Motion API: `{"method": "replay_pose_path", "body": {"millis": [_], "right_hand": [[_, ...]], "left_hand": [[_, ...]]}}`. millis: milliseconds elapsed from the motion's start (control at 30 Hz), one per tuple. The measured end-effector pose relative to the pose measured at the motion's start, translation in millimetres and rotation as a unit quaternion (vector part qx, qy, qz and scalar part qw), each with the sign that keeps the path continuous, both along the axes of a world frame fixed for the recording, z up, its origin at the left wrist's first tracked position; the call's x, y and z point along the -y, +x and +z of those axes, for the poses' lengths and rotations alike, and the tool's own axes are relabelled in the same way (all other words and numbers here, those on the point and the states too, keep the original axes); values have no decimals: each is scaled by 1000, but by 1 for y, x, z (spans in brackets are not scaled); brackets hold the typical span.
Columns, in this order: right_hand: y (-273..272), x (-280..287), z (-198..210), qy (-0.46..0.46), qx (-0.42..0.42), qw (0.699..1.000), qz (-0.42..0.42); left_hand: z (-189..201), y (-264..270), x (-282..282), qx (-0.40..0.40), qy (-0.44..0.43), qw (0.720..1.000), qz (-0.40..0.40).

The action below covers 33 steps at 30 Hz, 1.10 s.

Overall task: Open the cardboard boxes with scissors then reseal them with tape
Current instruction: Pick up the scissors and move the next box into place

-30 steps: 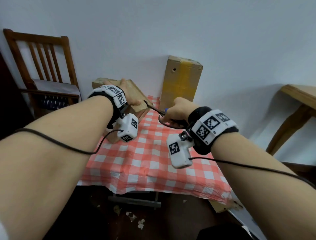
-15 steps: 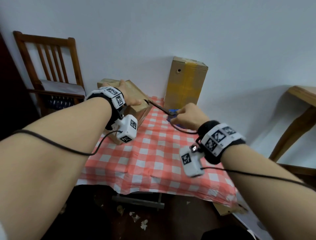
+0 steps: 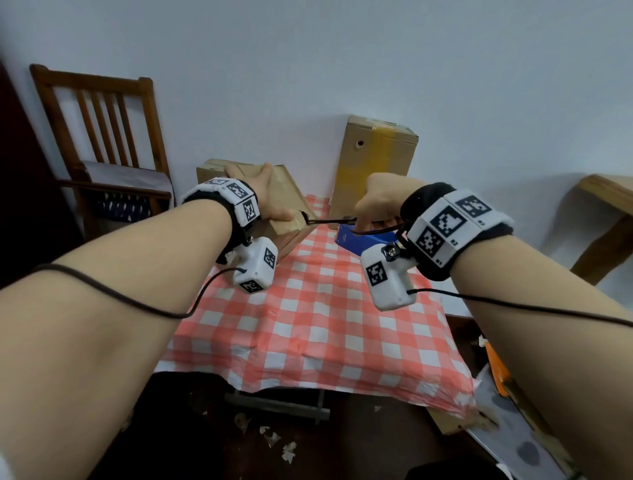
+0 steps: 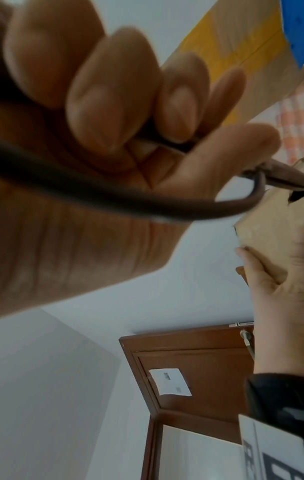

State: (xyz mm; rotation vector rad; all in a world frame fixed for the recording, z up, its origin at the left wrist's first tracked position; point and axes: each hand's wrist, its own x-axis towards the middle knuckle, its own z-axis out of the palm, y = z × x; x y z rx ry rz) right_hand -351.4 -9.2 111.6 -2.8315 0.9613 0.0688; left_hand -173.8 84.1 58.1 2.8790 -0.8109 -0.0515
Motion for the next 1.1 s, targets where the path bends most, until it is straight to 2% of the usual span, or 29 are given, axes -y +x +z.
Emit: {"method": "replay_pose_path", "body": {"millis": [167,233,400,533,633,833,933,1100], "right_hand": [[0,-3,4,-58,-49,997,14],[-3,3,-2,-46,-57,997,21],[-18,36,-35,117,32,993,12],[-23,49,-81,262,143,954,-11],[-22,46,-111,318,204,926,-12],[-16,38,-139,388,249,887,-33],[-16,37,-123,374,232,897,-46],[-11,38,-49,207,119,970,-40]], "left_hand": [[-1,-8,8,17,16,998,-54],[-3,-4,10,15,21,998,-60],[-3,7,4,16,27,997,-74],[-2,18,-3,29,33,997,-66],[-4,27,-9,17,31,998,-53],[-6,34,-12,5,28,999,-41],[-5,35,-13,-1,30,999,-39],[-3,24,-6,12,36,998,-45]]}}
